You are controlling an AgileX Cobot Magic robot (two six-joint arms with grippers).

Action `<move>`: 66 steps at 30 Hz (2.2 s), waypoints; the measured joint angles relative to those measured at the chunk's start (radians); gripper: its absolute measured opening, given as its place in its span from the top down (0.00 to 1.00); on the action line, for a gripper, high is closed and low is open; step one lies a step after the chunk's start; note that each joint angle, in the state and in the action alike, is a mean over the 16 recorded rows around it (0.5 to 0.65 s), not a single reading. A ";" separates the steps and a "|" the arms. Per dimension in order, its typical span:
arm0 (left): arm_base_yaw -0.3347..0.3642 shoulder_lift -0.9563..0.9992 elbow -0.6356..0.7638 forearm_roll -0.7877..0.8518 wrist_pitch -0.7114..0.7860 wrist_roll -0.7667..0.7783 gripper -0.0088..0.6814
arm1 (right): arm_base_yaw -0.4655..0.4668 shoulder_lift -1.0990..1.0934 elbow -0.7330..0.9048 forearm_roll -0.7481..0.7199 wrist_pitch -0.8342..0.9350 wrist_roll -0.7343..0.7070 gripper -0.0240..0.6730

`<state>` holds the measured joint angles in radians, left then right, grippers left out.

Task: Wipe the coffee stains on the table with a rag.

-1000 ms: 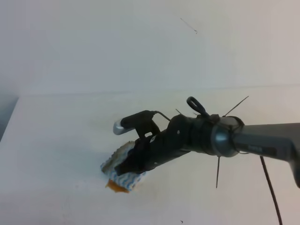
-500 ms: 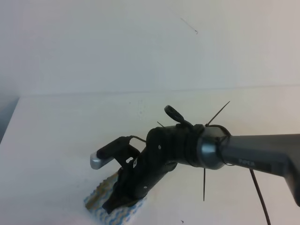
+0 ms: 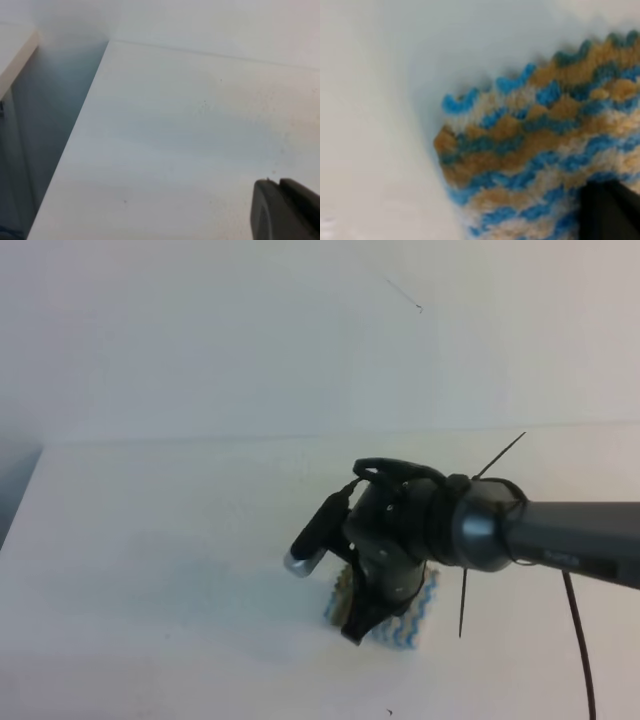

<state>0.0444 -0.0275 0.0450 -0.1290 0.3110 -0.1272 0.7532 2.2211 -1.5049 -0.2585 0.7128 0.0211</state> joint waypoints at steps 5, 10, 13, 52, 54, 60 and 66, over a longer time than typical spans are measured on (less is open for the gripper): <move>0.000 0.000 0.000 0.000 0.000 0.000 0.99 | -0.049 -0.002 0.004 -0.011 -0.042 0.014 0.97; 0.000 0.000 0.000 0.000 0.000 0.000 0.99 | -0.061 0.012 -0.006 0.109 -0.162 -0.031 0.97; 0.000 0.000 0.000 0.000 0.000 0.000 0.99 | -0.040 0.033 -0.037 0.195 -0.227 -0.078 0.97; 0.000 0.000 0.000 0.000 0.000 0.000 0.99 | 0.028 -0.244 0.452 0.054 -0.394 0.100 0.97; 0.000 0.000 0.000 0.000 0.000 0.000 0.99 | -0.027 -0.290 0.520 0.033 -0.417 0.126 0.97; 0.000 0.000 0.000 0.000 0.000 0.000 0.99 | -0.171 -0.389 0.617 0.006 -0.423 0.166 0.97; 0.000 0.000 0.000 0.000 0.000 0.000 0.99 | -0.248 -0.422 0.638 0.010 -0.415 0.169 0.97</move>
<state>0.0444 -0.0275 0.0450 -0.1290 0.3110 -0.1272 0.5051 1.7989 -0.8666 -0.2489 0.2977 0.1906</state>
